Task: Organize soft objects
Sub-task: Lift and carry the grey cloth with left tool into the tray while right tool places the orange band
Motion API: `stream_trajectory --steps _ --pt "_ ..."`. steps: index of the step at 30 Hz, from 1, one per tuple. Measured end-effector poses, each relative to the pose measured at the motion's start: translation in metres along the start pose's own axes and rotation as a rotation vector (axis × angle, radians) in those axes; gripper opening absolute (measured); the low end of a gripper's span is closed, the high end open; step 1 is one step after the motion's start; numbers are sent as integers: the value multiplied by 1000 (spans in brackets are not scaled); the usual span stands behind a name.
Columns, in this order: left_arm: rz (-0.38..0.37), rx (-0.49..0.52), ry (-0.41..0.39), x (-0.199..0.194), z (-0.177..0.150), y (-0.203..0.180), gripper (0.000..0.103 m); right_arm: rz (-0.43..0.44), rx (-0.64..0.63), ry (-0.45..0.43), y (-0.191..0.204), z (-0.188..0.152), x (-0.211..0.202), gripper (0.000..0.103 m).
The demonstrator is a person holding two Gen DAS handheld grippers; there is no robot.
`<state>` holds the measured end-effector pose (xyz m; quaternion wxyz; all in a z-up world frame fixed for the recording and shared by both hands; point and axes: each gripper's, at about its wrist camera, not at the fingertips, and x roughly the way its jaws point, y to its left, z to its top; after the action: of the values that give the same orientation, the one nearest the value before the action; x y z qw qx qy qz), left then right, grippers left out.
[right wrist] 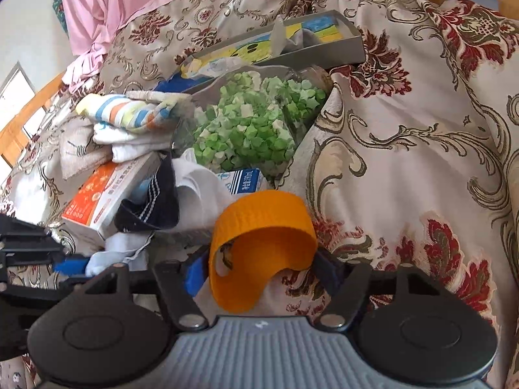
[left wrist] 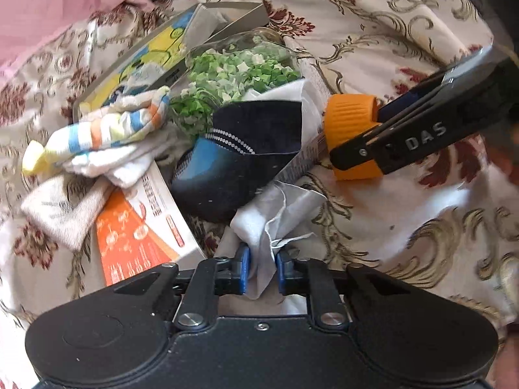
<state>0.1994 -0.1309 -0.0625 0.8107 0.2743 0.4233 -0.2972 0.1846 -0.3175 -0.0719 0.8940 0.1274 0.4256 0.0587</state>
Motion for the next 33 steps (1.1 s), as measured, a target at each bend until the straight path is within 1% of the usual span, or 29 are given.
stream_trajectory --steps 6,8,10,11,13,16,19,23,29,31,32,33 --pt "-113 -152 -1 -22 1 11 13 -2 13 -8 -2 0 -2 57" --pt "-138 -195 -10 -28 1 14 12 -3 10 -12 -1 -1 -2 54" --pt "-155 -234 -26 -34 1 16 12 -3 4 -20 0 -1 -3 47" --pt "-162 -253 -36 -37 2 18 12 1 -1 -23 1 -1 -4 46" --pt "-169 -284 -59 -42 3 19 12 -3 -24 -38 6 -2 -7 40" --pt "-174 -324 -101 -50 5 20 12 -17 -61 -71 12 -3 -13 36" --pt "-180 -351 -145 -58 7 21 12 -32 -86 -137 17 -3 -26 32" --pt "-190 -388 -205 -70 10 27 12 -35 -75 -235 15 -1 -42 32" --pt "-173 -467 -290 -81 20 46 12 -38 -66 -300 15 7 -51 31" --pt "-167 -486 -318 -83 26 53 12 -27 -58 -333 15 12 -54 29" --pt "-161 -493 -335 -85 30 57 12 -36 -50 -356 15 14 -55 27" --pt "-156 -500 -350 -86 34 60 12 -21 -45 -372 15 18 -56 27"
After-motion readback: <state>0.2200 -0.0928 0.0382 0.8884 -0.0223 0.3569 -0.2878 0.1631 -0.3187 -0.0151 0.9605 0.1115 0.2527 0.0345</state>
